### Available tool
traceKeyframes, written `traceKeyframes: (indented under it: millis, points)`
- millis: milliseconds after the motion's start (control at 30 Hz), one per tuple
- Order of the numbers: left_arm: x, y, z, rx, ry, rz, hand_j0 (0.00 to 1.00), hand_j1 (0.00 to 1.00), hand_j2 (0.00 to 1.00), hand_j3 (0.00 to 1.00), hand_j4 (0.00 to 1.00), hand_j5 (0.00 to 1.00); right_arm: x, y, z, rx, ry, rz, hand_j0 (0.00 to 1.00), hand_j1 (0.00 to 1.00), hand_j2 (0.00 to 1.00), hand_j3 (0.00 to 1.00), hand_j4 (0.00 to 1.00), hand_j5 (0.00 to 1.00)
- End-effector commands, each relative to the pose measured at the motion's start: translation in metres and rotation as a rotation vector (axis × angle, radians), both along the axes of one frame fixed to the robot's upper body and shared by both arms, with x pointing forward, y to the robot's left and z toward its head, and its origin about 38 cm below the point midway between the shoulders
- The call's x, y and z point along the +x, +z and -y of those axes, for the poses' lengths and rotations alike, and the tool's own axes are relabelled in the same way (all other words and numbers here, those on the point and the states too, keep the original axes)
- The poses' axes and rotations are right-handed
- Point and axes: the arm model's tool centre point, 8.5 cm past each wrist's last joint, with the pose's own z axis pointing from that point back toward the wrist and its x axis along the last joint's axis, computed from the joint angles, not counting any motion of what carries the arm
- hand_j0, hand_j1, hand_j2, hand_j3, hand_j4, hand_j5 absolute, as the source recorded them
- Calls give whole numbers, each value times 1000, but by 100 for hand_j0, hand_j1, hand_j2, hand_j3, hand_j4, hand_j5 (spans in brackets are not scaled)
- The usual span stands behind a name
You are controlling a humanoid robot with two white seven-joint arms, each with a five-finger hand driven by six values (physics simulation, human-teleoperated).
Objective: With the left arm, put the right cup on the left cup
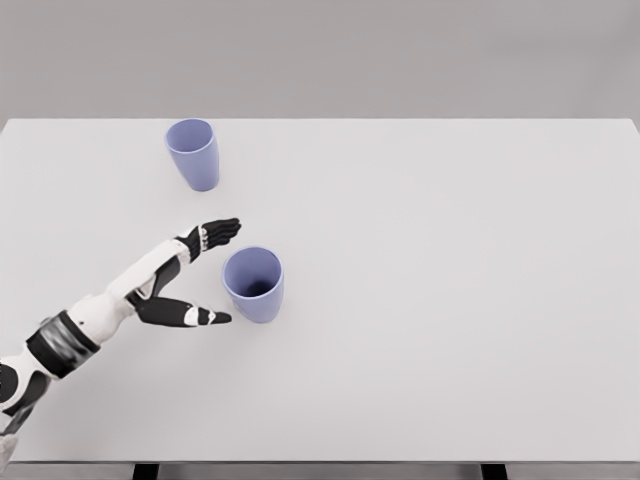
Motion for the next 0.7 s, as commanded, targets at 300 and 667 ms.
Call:
traceKeyframes:
  millis: [300,667]
  points:
    - [7,-8,2,3,28,-62,98,98,98,98,98,98,0,0,0,0,0,-1,100,100,100,100,100,100]
    - [6,-17,8,-4,30,-81,98,98,98,98,98,98,0,0,0,0,0,1,100,100,100,100,100,100]
